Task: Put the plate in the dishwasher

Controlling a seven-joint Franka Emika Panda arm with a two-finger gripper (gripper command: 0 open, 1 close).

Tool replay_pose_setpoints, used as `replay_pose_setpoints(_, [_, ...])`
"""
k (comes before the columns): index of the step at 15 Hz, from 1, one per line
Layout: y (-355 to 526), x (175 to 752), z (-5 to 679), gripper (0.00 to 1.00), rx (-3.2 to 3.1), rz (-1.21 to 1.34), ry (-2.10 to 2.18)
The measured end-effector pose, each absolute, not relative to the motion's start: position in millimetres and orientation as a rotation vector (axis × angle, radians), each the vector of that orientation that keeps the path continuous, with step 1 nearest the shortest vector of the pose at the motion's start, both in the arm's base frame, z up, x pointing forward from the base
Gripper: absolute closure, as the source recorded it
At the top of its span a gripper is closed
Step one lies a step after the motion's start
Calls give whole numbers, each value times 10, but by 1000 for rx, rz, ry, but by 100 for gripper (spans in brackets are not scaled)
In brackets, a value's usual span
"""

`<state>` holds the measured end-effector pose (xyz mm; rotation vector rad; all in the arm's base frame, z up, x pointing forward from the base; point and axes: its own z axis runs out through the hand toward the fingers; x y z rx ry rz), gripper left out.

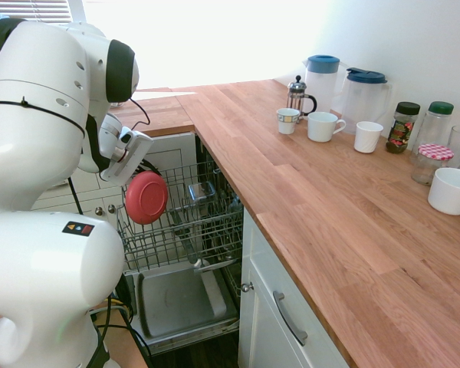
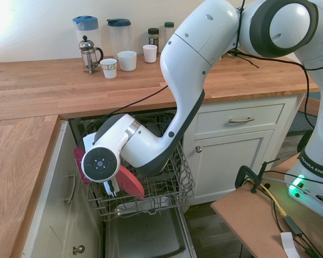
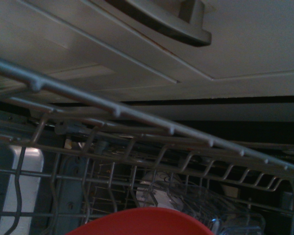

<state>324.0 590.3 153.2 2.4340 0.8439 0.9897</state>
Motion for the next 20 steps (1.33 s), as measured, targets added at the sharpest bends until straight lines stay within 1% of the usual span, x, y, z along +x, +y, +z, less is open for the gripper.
replay_pose_setpoints(8, [5926,3260,1571,0,2468,1002,872])
replay_pose_setpoints(15, [6083,3106,1944,0,2510,1100,906])
replay_pose_setpoints(20, [5928,3034,2367,0,2560,1171,843])
